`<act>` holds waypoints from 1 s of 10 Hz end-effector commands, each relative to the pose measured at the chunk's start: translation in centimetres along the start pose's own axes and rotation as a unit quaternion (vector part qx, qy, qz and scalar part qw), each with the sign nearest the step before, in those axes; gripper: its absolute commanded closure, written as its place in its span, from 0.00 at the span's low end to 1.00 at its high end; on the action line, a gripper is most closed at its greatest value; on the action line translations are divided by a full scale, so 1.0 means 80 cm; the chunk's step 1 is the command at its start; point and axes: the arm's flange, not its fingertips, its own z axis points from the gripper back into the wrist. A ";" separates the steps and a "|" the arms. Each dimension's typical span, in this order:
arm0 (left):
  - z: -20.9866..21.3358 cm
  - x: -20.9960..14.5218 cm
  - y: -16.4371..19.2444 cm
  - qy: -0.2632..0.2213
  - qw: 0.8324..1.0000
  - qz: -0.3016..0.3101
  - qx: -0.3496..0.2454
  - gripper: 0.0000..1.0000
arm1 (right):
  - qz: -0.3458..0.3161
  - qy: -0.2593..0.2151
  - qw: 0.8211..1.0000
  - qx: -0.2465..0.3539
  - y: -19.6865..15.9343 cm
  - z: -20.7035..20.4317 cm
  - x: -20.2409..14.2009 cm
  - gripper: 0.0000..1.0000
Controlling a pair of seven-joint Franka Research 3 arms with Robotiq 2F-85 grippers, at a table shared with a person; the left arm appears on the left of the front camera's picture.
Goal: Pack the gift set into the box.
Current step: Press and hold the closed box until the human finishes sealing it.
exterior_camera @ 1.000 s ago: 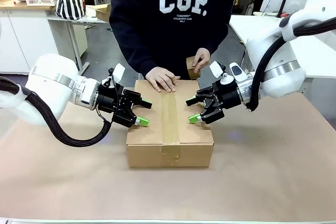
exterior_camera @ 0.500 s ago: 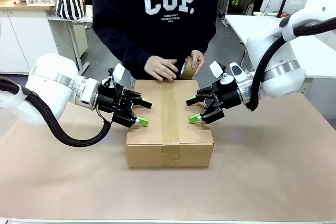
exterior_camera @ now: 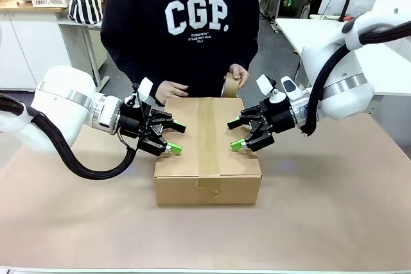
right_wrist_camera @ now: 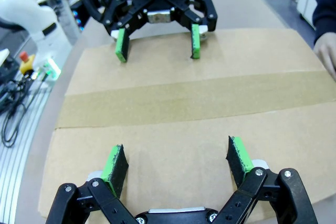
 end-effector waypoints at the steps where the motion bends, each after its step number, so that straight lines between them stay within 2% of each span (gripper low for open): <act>1: 0.002 -0.002 -0.002 0.003 1.000 -0.001 -0.005 0.00 | -0.003 0.001 1.000 -0.002 0.000 0.000 -0.001 0.00; 5: 0.000 0.000 0.000 0.000 1.000 0.000 0.000 0.00 | 0.000 0.000 1.000 0.000 0.000 0.000 0.000 0.00; 6: 0.007 0.005 -0.002 0.001 1.000 0.008 0.008 0.00 | -0.022 -0.010 1.000 0.007 0.001 0.005 0.009 0.00; 7: 0.022 0.014 -0.008 -0.009 0.999 0.037 0.002 0.00 | -0.059 -0.045 0.997 0.032 0.008 0.018 0.025 0.00; 8: 0.046 0.028 -0.022 -0.033 0.996 0.084 -0.009 0.00 | -0.100 -0.060 0.991 0.064 0.020 0.036 0.042 0.00; 9: 0.081 0.044 -0.044 -0.037 0.985 0.162 -0.038 0.00 | -0.164 -0.064 0.980 0.096 0.036 0.063 0.061 0.00; 10: 0.113 0.056 -0.066 -0.027 0.965 0.256 -0.053 0.00 | -0.201 -0.041 0.974 0.096 0.054 0.087 0.074 0.00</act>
